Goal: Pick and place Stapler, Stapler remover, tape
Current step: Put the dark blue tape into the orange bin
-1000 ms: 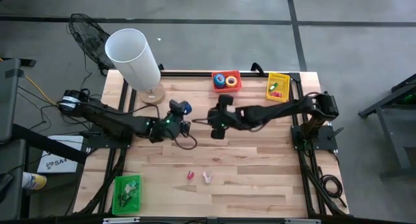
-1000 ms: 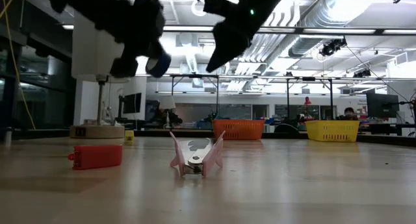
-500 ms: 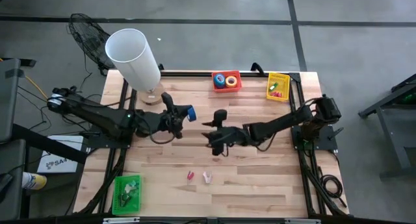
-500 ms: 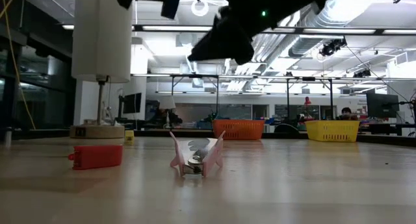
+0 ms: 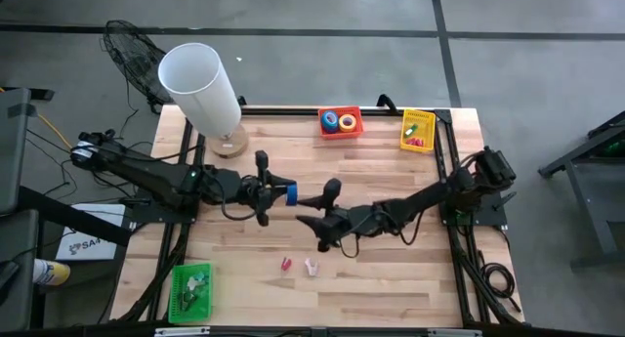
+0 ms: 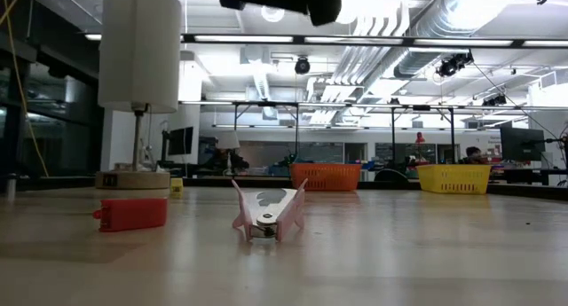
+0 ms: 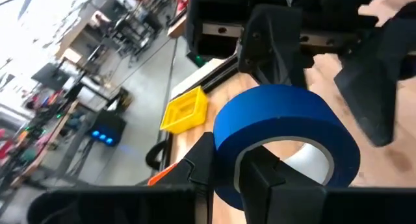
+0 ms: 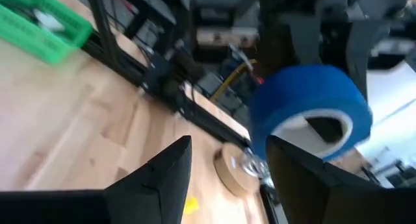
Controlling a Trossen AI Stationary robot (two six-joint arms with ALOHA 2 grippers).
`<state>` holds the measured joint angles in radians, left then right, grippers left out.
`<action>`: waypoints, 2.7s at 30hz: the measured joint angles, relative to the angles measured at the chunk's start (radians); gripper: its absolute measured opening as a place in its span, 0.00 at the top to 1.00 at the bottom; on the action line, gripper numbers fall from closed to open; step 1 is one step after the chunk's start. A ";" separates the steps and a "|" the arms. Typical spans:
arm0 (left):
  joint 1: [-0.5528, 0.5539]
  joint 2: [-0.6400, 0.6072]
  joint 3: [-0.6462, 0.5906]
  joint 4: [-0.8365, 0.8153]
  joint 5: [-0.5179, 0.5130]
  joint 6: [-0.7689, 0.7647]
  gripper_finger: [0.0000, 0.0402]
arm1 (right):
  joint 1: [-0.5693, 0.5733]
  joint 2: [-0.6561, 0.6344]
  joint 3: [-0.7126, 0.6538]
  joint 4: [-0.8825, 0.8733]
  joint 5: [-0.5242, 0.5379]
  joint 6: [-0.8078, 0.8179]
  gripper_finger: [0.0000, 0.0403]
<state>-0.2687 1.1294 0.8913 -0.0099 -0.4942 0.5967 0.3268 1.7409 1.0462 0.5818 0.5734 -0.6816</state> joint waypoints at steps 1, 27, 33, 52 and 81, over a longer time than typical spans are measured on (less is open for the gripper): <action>0.000 0.000 0.000 0.002 0.015 0.000 0.91 | 0.003 0.000 0.000 0.008 -0.014 0.000 0.53; 0.001 0.006 -0.001 0.076 0.241 0.009 0.91 | -0.020 0.000 -0.002 0.119 -0.190 -0.002 0.53; 0.002 0.007 -0.001 0.071 0.243 0.009 0.91 | -0.020 0.000 -0.002 0.124 -0.156 -0.018 0.53; 0.000 0.012 0.000 0.052 0.196 0.008 0.91 | -0.002 0.002 0.003 0.131 0.034 -0.027 0.53; 0.000 0.011 -0.002 0.054 0.186 0.032 0.79 | -0.040 0.000 0.002 0.072 -0.183 0.063 0.93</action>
<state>-0.2691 1.1404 0.8895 0.0439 -0.3081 0.6288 0.2871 1.7405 1.0481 0.6543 0.3903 -0.6191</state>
